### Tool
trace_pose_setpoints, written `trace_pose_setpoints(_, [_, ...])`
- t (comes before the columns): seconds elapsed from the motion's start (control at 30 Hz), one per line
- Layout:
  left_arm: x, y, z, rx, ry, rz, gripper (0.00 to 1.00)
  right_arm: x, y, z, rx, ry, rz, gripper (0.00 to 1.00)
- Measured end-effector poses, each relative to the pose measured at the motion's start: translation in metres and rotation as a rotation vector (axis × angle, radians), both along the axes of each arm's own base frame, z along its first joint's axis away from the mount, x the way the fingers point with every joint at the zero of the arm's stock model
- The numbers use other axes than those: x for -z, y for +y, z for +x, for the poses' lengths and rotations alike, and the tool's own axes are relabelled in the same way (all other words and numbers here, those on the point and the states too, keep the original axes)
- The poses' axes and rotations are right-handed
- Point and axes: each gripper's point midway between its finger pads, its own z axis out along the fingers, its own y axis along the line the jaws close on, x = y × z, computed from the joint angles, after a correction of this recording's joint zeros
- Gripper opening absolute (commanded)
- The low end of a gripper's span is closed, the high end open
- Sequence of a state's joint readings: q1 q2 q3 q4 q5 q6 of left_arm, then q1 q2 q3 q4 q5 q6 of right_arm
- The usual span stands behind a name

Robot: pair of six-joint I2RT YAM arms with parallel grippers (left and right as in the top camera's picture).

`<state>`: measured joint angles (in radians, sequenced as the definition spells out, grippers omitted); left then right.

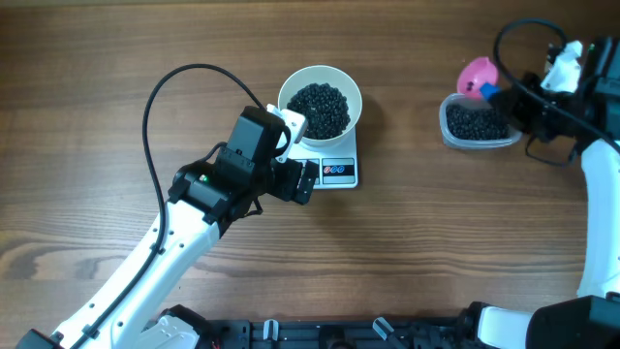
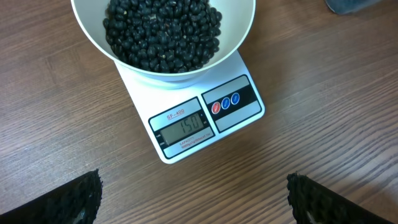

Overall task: Scoop item into bowl and weigh 150g on scale
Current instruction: 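Return the pink scoop into the bean tub and release it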

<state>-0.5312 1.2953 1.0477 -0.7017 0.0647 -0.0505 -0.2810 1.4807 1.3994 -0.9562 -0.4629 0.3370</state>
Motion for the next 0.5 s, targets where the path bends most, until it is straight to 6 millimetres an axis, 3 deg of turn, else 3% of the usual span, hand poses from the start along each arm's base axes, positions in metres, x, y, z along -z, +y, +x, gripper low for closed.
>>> trace_pose_setpoints(0.1, [0.000, 0.000, 0.000, 0.000, 0.000, 0.000, 1.00, 0.006, -0.005, -0.008, 0.020, 0.043, -0.013, 0.04])
trace_pose_setpoints(0.2, [0.000, 0.000, 0.000, 0.000, 0.000, 0.000, 1.00, 0.010, -0.011, -0.004, 0.033, 0.030, -0.041, 0.04])
trace_pose_setpoints(0.33, [0.000, 0.000, 0.000, 0.000, 0.000, 0.000, 1.00, 0.056, -0.009, -0.022, 0.040, 0.133, -0.031, 0.04])
trace_pose_setpoints(0.5, [0.000, 0.000, 0.000, 0.000, 0.001, 0.000, 1.00, 0.084, -0.012, -0.023, 0.073, 0.145, -0.034, 0.04])
